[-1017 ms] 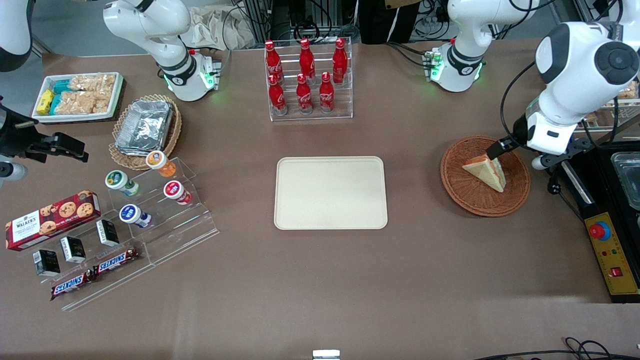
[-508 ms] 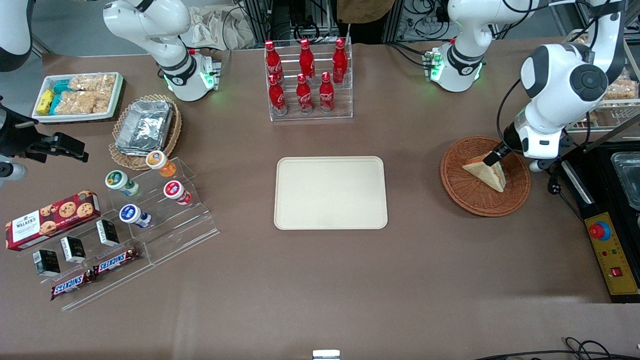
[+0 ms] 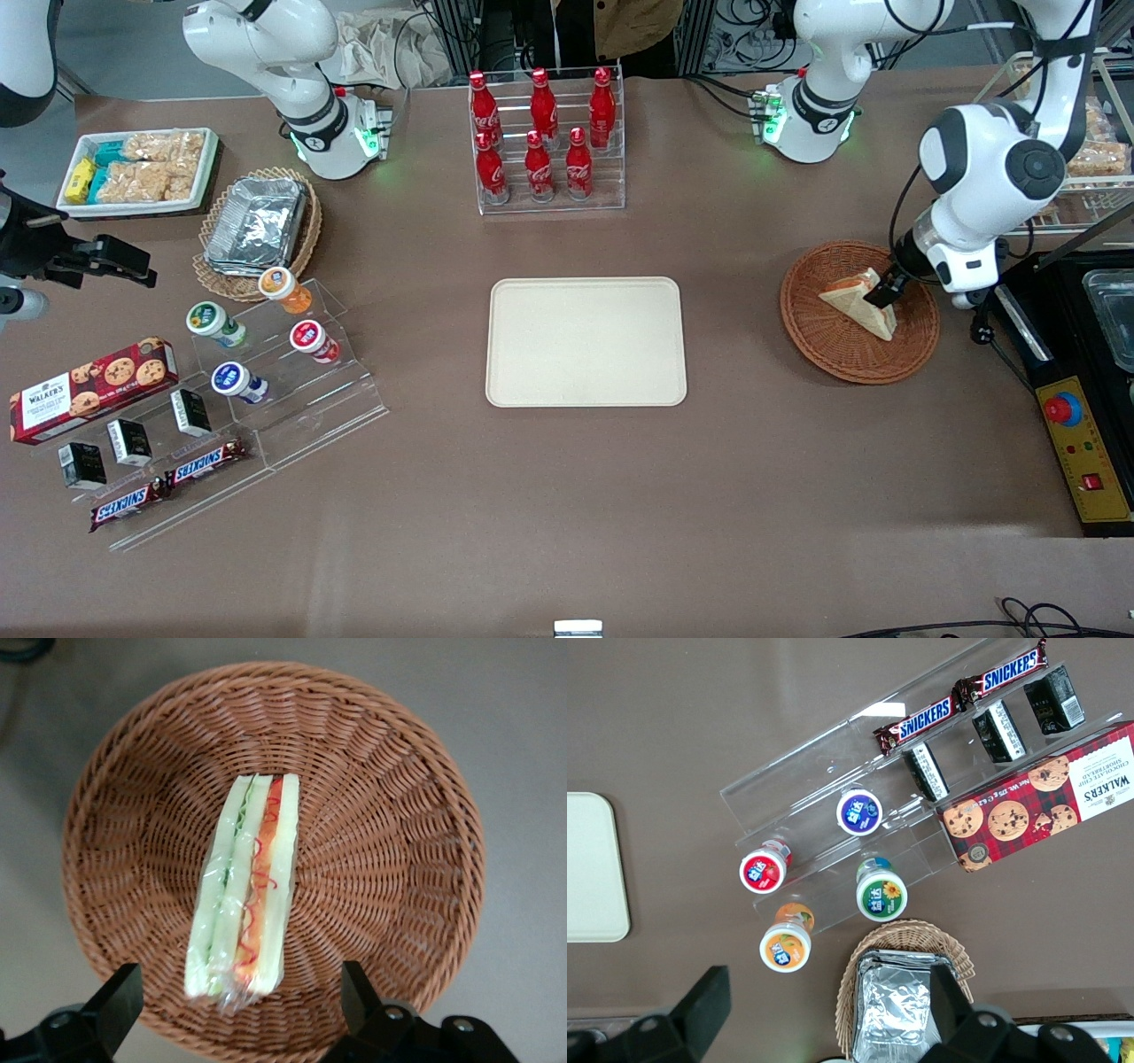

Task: Place sandwich from basket to tray
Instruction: 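Close the left gripper on the wrapped sandwich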

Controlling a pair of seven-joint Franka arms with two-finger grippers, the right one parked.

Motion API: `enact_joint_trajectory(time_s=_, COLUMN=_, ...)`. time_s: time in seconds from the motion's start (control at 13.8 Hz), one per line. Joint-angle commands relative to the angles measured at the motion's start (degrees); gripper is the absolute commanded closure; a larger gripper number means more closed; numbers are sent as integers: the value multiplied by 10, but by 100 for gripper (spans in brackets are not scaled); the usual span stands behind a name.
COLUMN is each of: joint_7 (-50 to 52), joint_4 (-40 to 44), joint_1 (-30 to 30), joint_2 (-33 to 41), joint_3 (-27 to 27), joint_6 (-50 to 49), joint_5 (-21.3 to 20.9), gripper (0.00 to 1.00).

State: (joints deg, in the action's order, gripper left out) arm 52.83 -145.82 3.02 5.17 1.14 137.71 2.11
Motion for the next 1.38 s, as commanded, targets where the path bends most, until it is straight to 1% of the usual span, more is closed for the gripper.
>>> enact_joint_trajectory(time_s=0.0, joint_7=23, joint_4=-10, joint_1=-4, joint_2=-40, joint_3=2, joint_6=50, joint_5=3, gripper=1)
enact_joint_trajectory(time_s=0.29, joint_7=23, joint_4=-11, joint_1=-6, joint_2=-87, joint_3=2, joint_6=86, joint_5=3, gripper=1)
enact_joint_trajectory(time_s=0.44, joint_7=23, joint_4=-11, joint_1=-6, joint_2=-96, joint_3=2, joint_6=87, joint_5=3, gripper=1)
enact_joint_trajectory(time_s=0.58, joint_7=23, joint_4=-11, joint_1=-6, joint_2=-96, joint_3=2, joint_6=87, joint_5=3, gripper=3)
enact_joint_trajectory(time_s=0.65, joint_7=23, joint_4=-11, joint_1=-6, joint_2=-96, joint_3=2, joint_6=87, joint_5=3, gripper=6)
enact_joint_trajectory(time_s=0.73, joint_7=23, joint_4=-11, joint_1=-6, joint_2=-96, joint_3=2, joint_6=87, joint_5=3, gripper=11)
enact_joint_trajectory(time_s=0.8, joint_7=24, joint_4=-10, joint_1=-6, joint_2=-96, joint_3=2, joint_6=86, joint_5=3, gripper=20)
enact_joint_trajectory(time_s=0.87, joint_7=24, joint_4=-10, joint_1=-6, joint_2=-95, joint_3=2, joint_6=85, joint_5=3, gripper=44)
enact_joint_trajectory(time_s=0.94, joint_7=24, joint_4=-10, joint_1=-6, joint_2=-93, joint_3=3, joint_6=85, joint_5=2, gripper=58)
enact_joint_trajectory(time_s=1.02, joint_7=24, joint_4=-9, joint_1=-6, joint_2=-90, joint_3=3, joint_6=81, joint_5=3, gripper=68)
enact_joint_trajectory(time_s=1.31, joint_7=20, joint_4=3, joint_1=-7, joint_2=-59, joint_3=4, joint_6=28, joint_5=2, gripper=68)
